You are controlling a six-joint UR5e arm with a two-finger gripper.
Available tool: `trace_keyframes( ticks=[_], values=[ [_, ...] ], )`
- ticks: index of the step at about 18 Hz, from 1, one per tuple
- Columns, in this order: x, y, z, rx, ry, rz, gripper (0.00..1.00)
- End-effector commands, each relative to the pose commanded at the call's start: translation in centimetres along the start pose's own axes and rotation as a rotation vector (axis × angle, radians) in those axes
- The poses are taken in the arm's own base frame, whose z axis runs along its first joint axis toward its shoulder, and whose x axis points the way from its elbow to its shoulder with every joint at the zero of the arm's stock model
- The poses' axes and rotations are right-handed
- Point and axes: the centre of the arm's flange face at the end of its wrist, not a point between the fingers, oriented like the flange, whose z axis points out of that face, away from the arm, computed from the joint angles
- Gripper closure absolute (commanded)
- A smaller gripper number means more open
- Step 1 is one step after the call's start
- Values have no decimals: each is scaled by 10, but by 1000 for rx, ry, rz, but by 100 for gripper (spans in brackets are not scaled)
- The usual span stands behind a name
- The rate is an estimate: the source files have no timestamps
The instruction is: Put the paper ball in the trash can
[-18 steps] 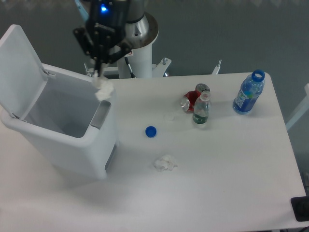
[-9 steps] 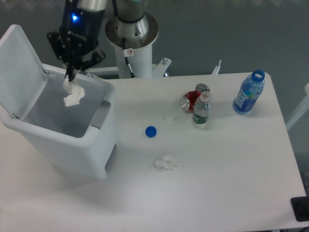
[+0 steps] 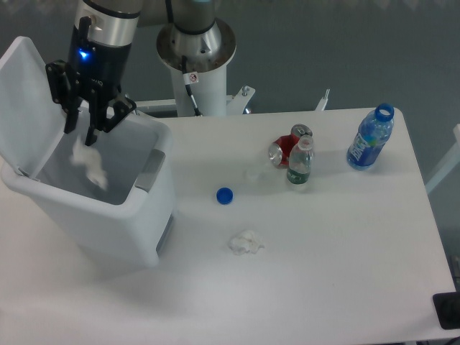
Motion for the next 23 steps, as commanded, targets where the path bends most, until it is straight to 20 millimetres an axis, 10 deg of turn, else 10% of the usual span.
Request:
trace_keyframes(
  ticks=[23],
  values=[
    [-102,55,-68,-155,-320,136,0]
  ],
)
